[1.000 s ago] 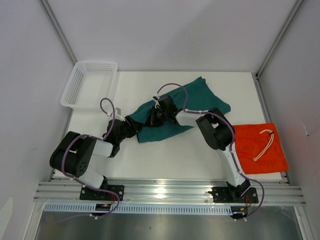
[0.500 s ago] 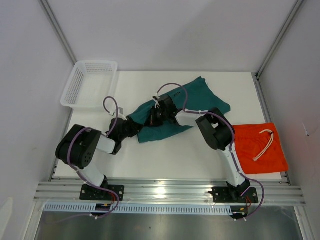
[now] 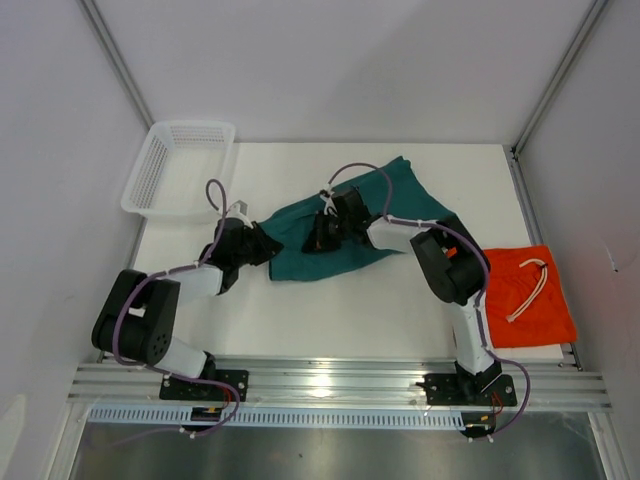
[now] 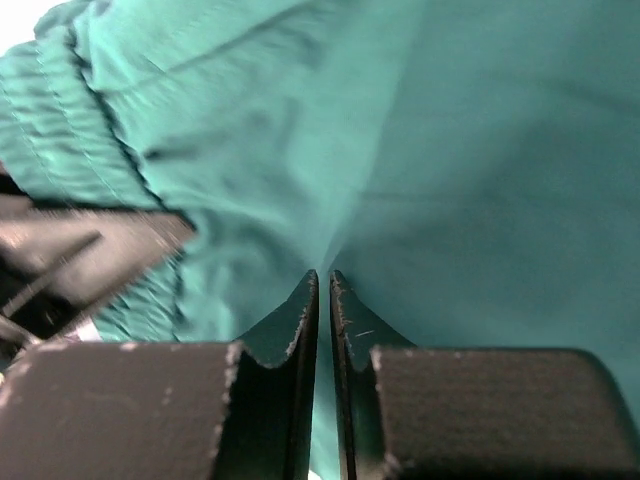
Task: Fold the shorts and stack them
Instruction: Fold the shorts
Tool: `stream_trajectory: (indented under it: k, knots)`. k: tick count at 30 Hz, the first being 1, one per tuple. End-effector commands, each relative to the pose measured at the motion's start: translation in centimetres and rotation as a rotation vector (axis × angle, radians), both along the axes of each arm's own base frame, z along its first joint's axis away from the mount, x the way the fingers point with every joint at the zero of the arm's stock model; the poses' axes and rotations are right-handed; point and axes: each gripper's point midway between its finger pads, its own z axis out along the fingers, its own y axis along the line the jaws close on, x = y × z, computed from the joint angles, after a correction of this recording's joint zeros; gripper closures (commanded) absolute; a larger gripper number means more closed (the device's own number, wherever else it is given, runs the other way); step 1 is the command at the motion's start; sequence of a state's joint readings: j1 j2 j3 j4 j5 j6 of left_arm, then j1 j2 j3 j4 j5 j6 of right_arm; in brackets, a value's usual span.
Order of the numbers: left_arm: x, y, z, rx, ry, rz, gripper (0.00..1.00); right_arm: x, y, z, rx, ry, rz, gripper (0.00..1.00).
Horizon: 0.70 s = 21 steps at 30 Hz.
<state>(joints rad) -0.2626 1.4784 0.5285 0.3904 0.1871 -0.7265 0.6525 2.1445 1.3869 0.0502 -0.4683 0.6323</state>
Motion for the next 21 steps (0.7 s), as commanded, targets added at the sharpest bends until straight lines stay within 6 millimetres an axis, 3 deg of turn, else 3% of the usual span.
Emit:
stream_trajectory:
  k: [1, 9, 11, 12, 13, 16, 21]
  knots:
    - [0.6, 0.6, 2.1, 0.045, -0.014, -0.030, 1.00, 1.0, -2.4, 2.9, -0.007, -0.078, -0.009, 0.89]
    - [1.4, 2.2, 4.1, 0.110, 0.019, -0.010, 1.00, 1.7, -7.7, 1.4, -0.063, -0.095, -0.104, 0.93]
    - [1.4, 2.5, 4.5, 0.115, 0.026, -0.010, 1.00, 2.2, -8.4, 1.9, -0.045, -0.116, -0.145, 0.96]
    - [1.7, 2.4, 5.0, 0.111, 0.015, -0.013, 1.00, 1.7, -9.5, 0.9, -0.052, -0.098, -0.170, 0.99]
    - [1.3, 2.5, 4.8, 0.109, 0.040, -0.018, 1.00, 2.4, -9.6, 1.9, -0.016, -0.130, -0.206, 1.00]
    - [1.4, 2.6, 5.2, 0.108, 0.045, -0.024, 1.00, 2.1, -10.6, 1.0, -0.002, -0.134, -0.253, 1.00]
    - [1.3, 2.9, 5.6, 0.110, 0.065, -0.025, 1.00, 2.7, -10.5, 1.3, 0.115, -0.178, -0.345, 1.00]
